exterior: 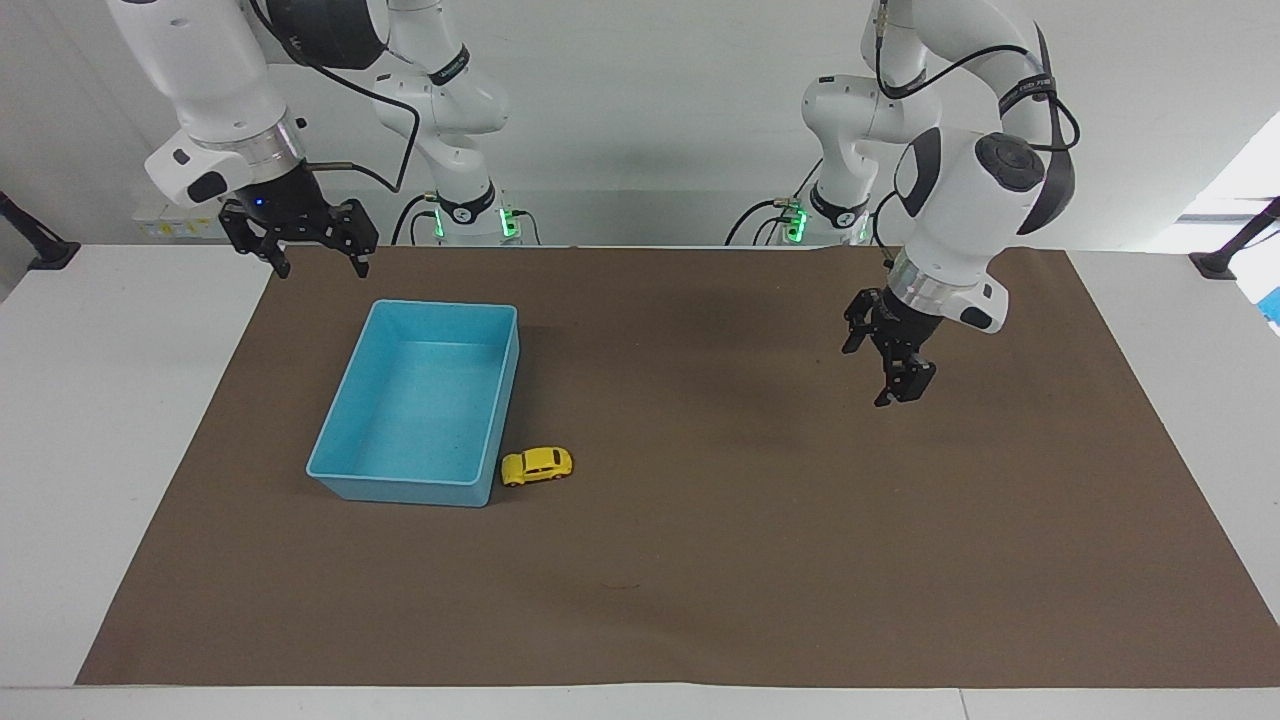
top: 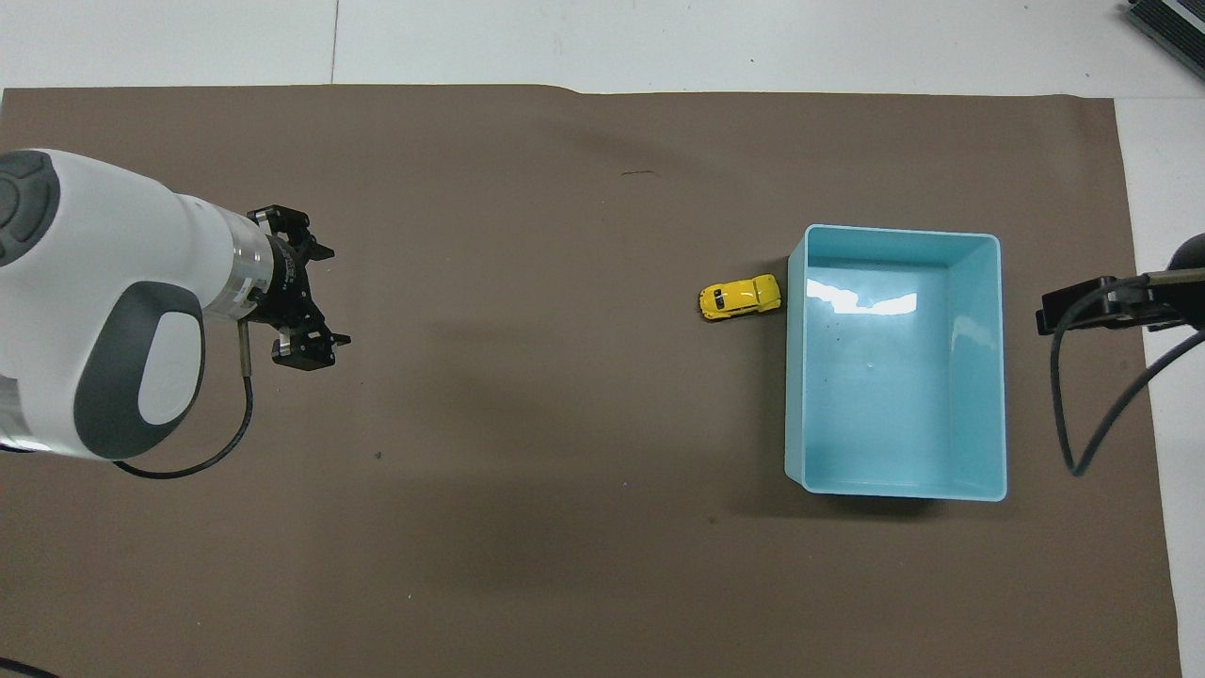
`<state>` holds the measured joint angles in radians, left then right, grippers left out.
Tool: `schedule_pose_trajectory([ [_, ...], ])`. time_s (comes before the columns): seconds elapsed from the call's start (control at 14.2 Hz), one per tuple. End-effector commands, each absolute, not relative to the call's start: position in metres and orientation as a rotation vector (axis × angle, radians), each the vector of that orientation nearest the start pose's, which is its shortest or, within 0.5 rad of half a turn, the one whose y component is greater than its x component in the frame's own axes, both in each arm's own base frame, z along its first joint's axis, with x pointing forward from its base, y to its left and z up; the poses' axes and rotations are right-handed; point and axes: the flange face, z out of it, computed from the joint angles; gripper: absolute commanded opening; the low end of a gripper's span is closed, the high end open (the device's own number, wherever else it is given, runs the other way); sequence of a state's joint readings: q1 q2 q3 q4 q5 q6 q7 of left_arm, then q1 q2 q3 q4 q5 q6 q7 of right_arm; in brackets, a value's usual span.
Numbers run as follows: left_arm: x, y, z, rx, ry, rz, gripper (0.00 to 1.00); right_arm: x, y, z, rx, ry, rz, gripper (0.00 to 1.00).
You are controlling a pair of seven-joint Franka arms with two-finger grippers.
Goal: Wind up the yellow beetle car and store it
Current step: 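Withdraw the left gripper toward rest while the right gripper starts reaching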
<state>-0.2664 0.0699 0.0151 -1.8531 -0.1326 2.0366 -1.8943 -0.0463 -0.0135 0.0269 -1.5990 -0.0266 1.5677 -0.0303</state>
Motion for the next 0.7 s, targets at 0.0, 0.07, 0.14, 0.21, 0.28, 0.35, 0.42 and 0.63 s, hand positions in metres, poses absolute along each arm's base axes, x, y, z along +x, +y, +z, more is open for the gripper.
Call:
schedule_pose_trajectory([
  [0.0, 0.576, -0.152, 0.519, 2.125, 2.101, -0.049, 1.00, 0.551, -0.017, 0.620, -3.170, -0.046, 0.026, 1.00],
  [0.07, 0.578, -0.152, 0.529, 2.192, 2.020, -0.034, 1.00, 0.551, -0.018, 0.620, -3.175, -0.042, 0.026, 1.00],
  [0.14, 0.579, -0.151, 0.537, 2.249, 1.948, -0.021, 1.00, 0.551, -0.024, 0.620, -3.181, -0.027, 0.027, 1.00],
  [0.21, 0.581, -0.146, 0.547, 2.292, 1.887, -0.004, 1.00, 0.551, -0.029, 0.620, -3.181, -0.012, 0.025, 1.00],
  [0.28, 0.583, -0.139, 0.555, 2.330, 1.828, 0.011, 1.00, 0.552, -0.030, 0.619, -3.189, -0.011, 0.014, 1.00],
  [0.35, 0.583, -0.137, 0.564, 2.373, 1.760, 0.030, 1.00, 0.554, -0.030, 0.618, -3.189, -0.022, -0.030, 1.00],
  [0.42, 0.583, -0.135, 0.570, 2.415, 1.698, 0.041, 1.00, 0.552, -0.031, 0.616, -3.187, -0.012, -0.064, 1.00],
  [0.63, 0.585, -0.124, 0.585, 2.526, 1.533, 0.090, 1.00, 0.556, -0.024, 0.603, -3.173, 0.073, -0.043, 1.00],
])
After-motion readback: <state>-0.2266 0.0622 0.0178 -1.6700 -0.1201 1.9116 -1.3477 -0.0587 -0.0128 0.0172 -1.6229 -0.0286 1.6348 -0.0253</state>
